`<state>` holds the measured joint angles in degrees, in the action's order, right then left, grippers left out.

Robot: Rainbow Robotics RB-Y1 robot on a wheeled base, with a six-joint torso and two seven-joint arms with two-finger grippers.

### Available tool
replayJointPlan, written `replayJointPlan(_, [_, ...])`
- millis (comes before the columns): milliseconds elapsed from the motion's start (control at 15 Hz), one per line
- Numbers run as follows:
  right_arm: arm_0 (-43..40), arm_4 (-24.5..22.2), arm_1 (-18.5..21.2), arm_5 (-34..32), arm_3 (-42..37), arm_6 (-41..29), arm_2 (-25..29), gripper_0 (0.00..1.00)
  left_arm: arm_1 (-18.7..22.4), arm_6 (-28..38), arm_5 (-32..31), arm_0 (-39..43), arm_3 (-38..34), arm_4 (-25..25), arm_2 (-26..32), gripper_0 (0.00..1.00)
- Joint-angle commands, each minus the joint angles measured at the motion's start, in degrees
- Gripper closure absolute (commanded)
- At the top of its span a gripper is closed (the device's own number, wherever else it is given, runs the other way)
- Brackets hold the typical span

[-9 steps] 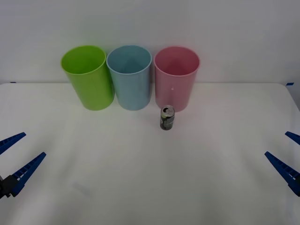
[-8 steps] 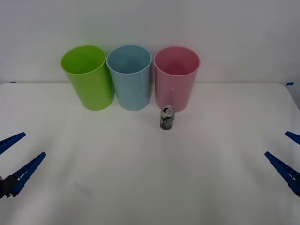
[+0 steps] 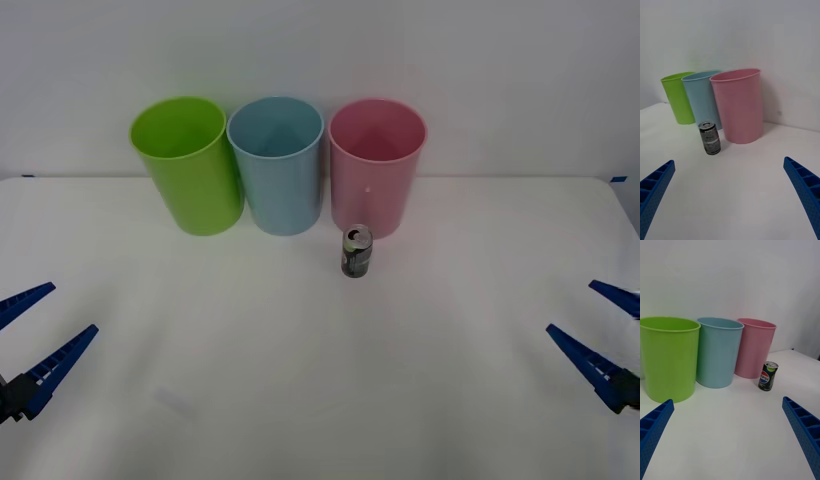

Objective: Grasp the object on the table and drop it into the matching bin: aluminum can to the light blue bin, PET bottle to the pink bin.

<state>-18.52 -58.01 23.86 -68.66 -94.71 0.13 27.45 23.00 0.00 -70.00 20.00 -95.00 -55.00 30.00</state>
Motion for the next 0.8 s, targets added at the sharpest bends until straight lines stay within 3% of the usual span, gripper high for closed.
replayJointPlan(67, [0.86, -0.43, -0.04, 3.1, 0.4, 0.75, -4.16, 0.0, 0.0, 0.0, 0.0, 0.0, 0.0, 0.0, 0.0, 0.0])
replayJointPlan(533, [4.63, -2.72, -0.48, 11.45, 1.02, 4.79, -14.44, 0.0, 0.0, 0.0, 0.0, 0.0, 0.0, 0.0, 0.0, 0.0])
replayJointPlan(800, [10.88, -8.7, -5.93, 10.13, 6.91, 11.39, -14.53, 0.0, 0.0, 0.0, 0.0, 0.0, 0.0, 0.0, 0.0, 0.0])
